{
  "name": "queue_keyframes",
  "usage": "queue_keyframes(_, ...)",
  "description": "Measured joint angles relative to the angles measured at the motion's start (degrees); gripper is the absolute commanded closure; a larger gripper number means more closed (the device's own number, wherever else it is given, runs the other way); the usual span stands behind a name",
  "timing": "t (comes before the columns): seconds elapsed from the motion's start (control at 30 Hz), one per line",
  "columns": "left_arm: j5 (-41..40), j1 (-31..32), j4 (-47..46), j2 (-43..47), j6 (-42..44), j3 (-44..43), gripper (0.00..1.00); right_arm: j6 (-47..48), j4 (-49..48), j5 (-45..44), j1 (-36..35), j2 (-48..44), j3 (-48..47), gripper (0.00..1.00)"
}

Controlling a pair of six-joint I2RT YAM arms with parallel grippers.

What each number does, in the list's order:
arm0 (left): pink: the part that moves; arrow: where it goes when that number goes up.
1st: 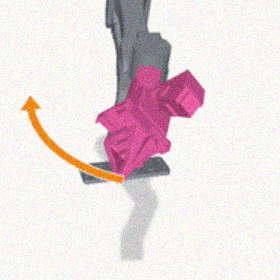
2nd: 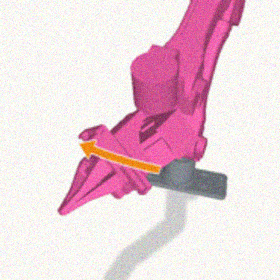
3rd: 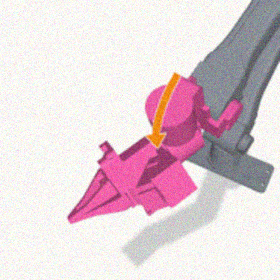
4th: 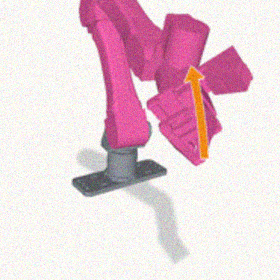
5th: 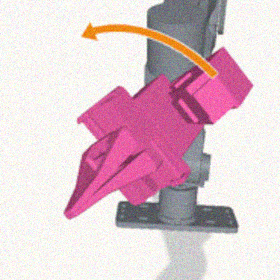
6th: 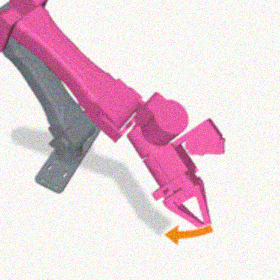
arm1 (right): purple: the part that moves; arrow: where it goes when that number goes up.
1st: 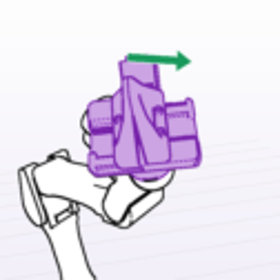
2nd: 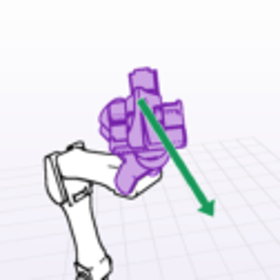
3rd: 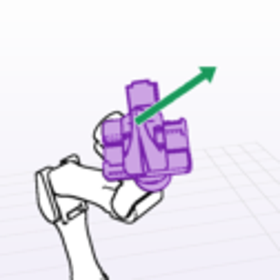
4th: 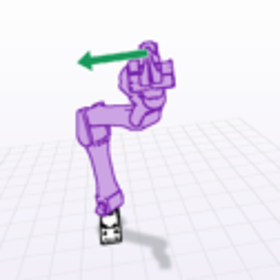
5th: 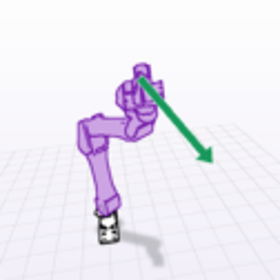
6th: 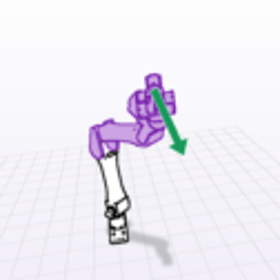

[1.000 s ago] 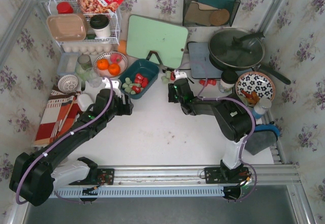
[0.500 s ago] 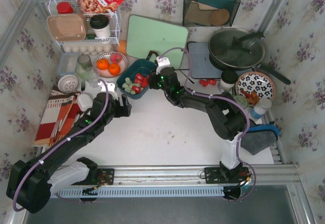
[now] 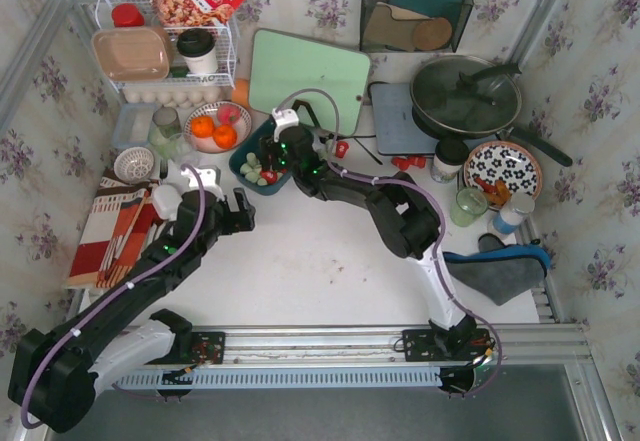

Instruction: Mix the coffee capsules in the storage basket

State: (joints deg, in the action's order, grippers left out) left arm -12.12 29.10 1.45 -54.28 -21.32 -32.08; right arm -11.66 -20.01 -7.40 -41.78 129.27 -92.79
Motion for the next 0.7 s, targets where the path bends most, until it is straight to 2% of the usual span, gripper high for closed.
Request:
queue_keyframes(0.07, -0.6, 0.0, 0.2, 0.4, -0.4, 0.3, 0.01, 0.0, 1.1, 0.0, -0.2, 0.7, -0.7, 0.13)
queue_keyframes(0.1, -0.9, 0.0, 0.2, 0.6, -0.7, 0.3, 0.01, 0.0, 1.6, 0.0, -0.2, 0.8, -0.7, 0.02)
queue_keyframes(0.13, -1.2, 0.0, 0.1, 0.7, -0.8, 0.3, 0.01, -0.1, 2.0, -0.2, -0.2, 0.8, -0.7, 0.0)
queue_keyframes(0.27, -2.5, -0.1, 0.2, 0.8, -1.4, 0.3, 0.01, 0.0, 2.8, -0.6, -0.1, -1.2, 0.8, 0.0)
queue_keyframes(0.37, -3.1, -0.1, 0.2, 0.8, -1.7, 0.3, 0.01, 0.5, 3.1, -2.5, -0.5, -6.9, 5.4, 0.0)
queue_keyframes(0.7, -3.0, -0.1, 1.0, -2.3, -1.7, -1.2, 0.0, 5.9, -2.9, -16.1, -0.6, -32.5, 30.6, 0.0)
